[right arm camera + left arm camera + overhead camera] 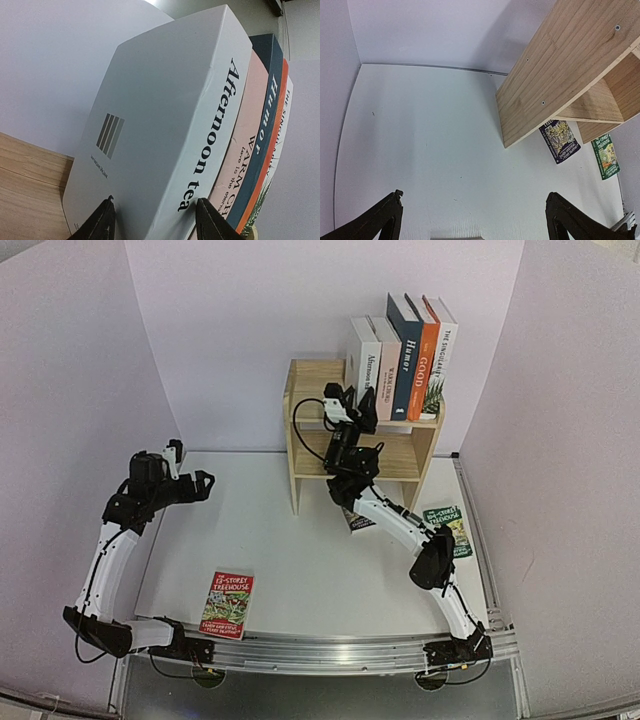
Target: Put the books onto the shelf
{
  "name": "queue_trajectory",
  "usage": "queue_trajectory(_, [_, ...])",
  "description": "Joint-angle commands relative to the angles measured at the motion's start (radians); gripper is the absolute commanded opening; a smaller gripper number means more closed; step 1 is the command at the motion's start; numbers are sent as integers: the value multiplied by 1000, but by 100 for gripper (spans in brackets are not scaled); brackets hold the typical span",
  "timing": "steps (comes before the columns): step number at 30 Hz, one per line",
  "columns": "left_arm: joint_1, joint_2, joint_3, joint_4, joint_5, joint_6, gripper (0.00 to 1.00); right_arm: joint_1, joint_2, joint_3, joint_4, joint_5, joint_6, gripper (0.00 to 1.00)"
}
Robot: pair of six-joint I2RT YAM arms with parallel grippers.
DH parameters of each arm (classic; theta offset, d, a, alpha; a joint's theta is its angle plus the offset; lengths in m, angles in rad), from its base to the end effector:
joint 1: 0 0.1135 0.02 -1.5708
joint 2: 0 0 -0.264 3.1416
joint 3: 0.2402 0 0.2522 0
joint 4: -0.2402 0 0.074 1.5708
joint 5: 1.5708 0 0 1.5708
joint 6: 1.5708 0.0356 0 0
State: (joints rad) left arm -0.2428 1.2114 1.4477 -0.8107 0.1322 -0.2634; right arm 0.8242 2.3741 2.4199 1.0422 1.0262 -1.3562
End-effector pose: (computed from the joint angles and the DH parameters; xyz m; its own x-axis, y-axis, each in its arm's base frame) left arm 0.2347 -0.0630 0.4169 -0.5992 -0.1175 -0.7919 0.1965 0.9373 -0.2877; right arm 0.3584 0.3426 0.4498 0.2361 -0.4901 -0.8391 0.5642 0.7722 -0.2923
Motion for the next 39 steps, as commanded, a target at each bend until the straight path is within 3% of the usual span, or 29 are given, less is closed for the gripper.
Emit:
queue_trajectory(1, [0,-16,-11,7,7,2,100,-5,-21,15,22,36,10,54])
queue_trajectory(9, [0,11,-85,-31,111,95,100,24,-64,-28,28,21,-31,62])
queue_trajectory(13, [-1,105,-97,-186,290,404,100,39,-87,-54,36,14,-46,74])
queue_trajectory(18, [-1,257,-123,-435,270,811,100,60,-133,-95,41,10,-60,87])
queue_trajectory(23, [-19,263,-342,-399,151,1070,100,93,-193,-159,45,14,-78,95])
queue_trajectory(27, [-106,209,-480,-317,88,1285,100,128,-271,-243,35,74,-50,98])
queue_trajectory(31, [-178,240,-519,-181,51,1317,100,197,-421,-441,-141,124,86,98])
queue_trajectory(33, [-185,299,-504,-154,72,1322,100,233,-518,-586,-373,104,259,98])
queue_trajectory(36, [-212,374,-491,-118,93,1324,100,247,-669,-733,-836,-58,683,98])
queue_trajectory(39, [-236,430,-486,-62,91,1319,100,249,-783,-838,-1022,-244,962,97])
